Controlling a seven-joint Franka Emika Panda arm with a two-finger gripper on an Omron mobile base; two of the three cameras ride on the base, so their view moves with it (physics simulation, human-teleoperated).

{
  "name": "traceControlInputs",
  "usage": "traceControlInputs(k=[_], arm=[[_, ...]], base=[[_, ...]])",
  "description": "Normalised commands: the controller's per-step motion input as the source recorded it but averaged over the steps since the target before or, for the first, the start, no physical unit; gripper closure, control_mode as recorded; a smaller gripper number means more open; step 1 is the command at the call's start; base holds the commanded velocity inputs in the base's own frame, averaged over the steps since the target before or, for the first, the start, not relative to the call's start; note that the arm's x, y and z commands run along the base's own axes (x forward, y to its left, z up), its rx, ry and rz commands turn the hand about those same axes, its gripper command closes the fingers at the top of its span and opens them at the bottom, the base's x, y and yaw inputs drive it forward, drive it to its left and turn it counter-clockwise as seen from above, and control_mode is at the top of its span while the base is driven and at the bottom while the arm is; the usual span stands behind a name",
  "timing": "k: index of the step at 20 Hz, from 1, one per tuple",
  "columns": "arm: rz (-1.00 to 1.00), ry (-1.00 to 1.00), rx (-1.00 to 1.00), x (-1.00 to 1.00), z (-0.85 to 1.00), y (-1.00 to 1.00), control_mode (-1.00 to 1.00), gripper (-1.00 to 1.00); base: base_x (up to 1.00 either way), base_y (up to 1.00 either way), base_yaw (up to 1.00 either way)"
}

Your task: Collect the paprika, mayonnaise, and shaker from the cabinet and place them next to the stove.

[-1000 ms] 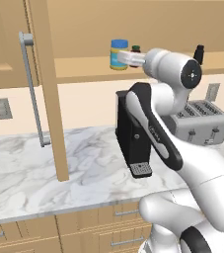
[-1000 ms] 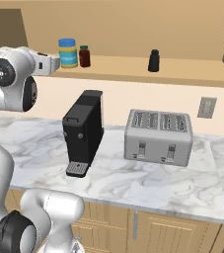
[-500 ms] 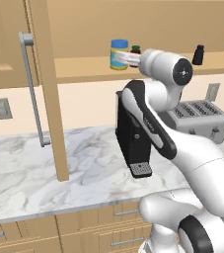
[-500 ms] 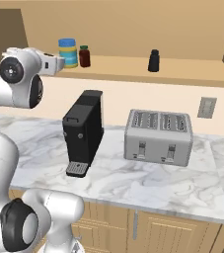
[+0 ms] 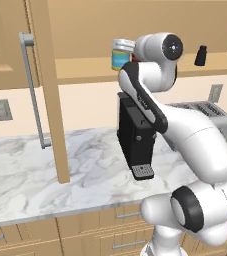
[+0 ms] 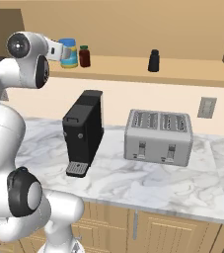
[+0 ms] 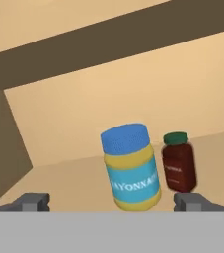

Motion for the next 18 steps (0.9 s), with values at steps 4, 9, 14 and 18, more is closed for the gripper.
traceControlInputs(k=[4, 9, 14, 18], arm=[[-0.03, 0.13, -0.01, 0.43, 0.18, 0.00, -1.00, -1.00], [0.00, 0.00, 0.00, 0.12, -0.05, 0.00, -1.00, -1.00], [0.00, -0.12, 0.00, 0.17, -0.05, -0.08, -1.00, -1.00], [0.00, -0.12, -0.03, 0.16, -0.11, -0.04, -1.00, -1.00]], base=[[0.00, 0.00, 0.00], [0.00, 0.00, 0.00], [0.00, 0.00, 0.00], [0.00, 0.00, 0.00]])
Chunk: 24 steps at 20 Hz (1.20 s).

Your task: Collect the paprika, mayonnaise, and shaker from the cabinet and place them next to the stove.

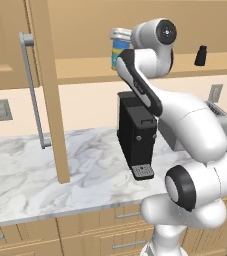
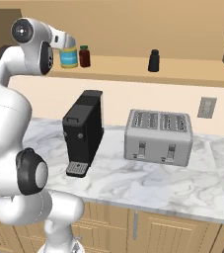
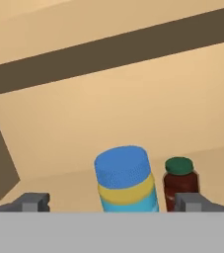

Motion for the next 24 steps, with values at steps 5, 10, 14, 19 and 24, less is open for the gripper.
traceControlInputs(k=[5, 10, 14, 19, 24], arm=[[0.00, -0.01, -0.10, 0.17, -0.15, 0.00, -1.00, -1.00], [0.00, 0.00, -0.10, 0.23, -0.08, 0.00, -1.00, -1.00], [0.00, 0.01, -0.02, 0.18, 0.01, 0.00, -1.00, -1.00], [0.00, 0.03, -0.02, 0.22, 0.00, 0.00, -1.00, -1.00], [0.00, 0.02, -0.01, 0.26, 0.00, 0.00, -1.00, -1.00]], base=[[0.00, 0.00, 0.00], [0.00, 0.00, 0.00], [0.00, 0.00, 0.00], [0.00, 0.00, 0.00], [0.00, 0.00, 0.00]])
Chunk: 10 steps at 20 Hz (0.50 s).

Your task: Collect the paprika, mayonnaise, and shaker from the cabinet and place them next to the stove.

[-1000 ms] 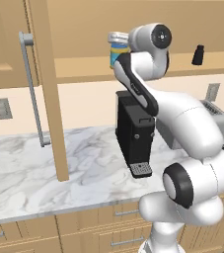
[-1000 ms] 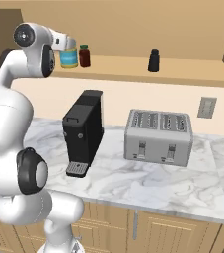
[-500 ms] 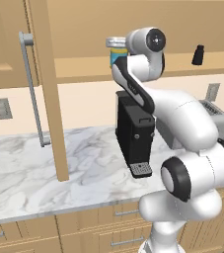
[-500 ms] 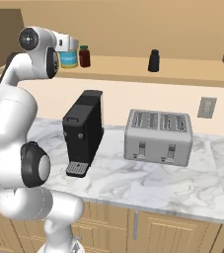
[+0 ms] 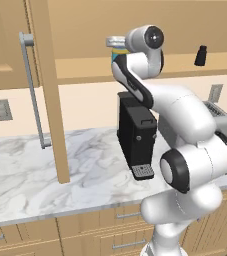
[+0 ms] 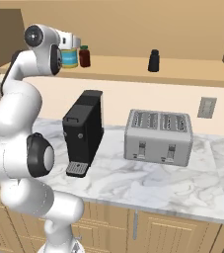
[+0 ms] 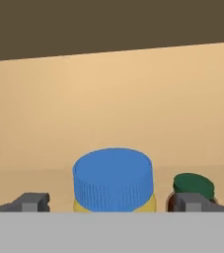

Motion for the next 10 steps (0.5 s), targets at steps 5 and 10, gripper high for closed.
traceControlInputs(k=[5, 10], arm=[[0.00, 0.04, -0.02, 0.23, 0.00, 0.00, -1.00, -1.00], [0.00, 0.04, -0.03, 0.19, -0.01, 0.00, -1.00, -1.00]], base=[[0.00, 0.00, 0.00], [0.00, 0.00, 0.00]])
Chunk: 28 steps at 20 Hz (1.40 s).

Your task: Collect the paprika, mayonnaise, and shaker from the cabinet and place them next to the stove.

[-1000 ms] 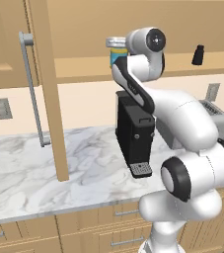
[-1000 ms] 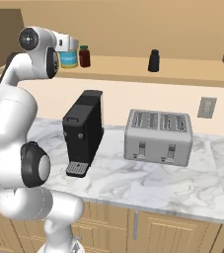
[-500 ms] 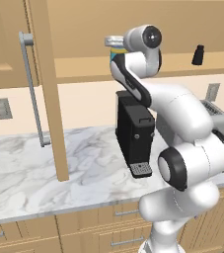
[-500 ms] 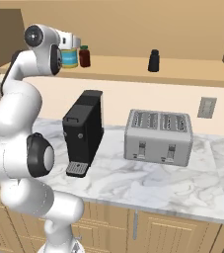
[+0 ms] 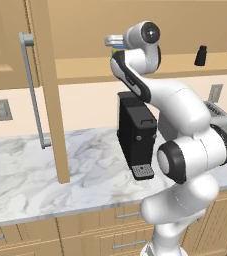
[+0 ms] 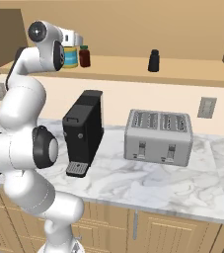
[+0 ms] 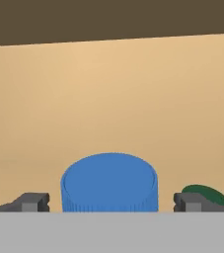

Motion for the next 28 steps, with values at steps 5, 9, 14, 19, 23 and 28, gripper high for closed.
traceControlInputs(k=[5, 9, 14, 19, 23, 28], arm=[[0.00, 0.06, -0.04, 0.10, -0.06, 0.02, -1.00, -1.00], [0.00, 0.07, -0.04, 0.10, -0.10, 0.03, -1.00, -1.00], [0.00, 0.05, -0.01, 0.09, -0.02, 0.00, -1.00, -1.00], [0.00, 0.04, 0.00, 0.09, 0.00, 0.00, -1.00, -1.00], [0.00, 0.04, -0.02, 0.06, -0.01, 0.04, -1.00, 1.00], [0.00, 0.02, -0.02, 0.01, -0.02, 0.03, -1.00, 1.00]], base=[[0.00, 0.00, 0.00], [0.00, 0.00, 0.00], [0.00, 0.00, 0.00], [0.00, 0.00, 0.00], [0.00, 0.00, 0.00], [0.00, 0.00, 0.00]])
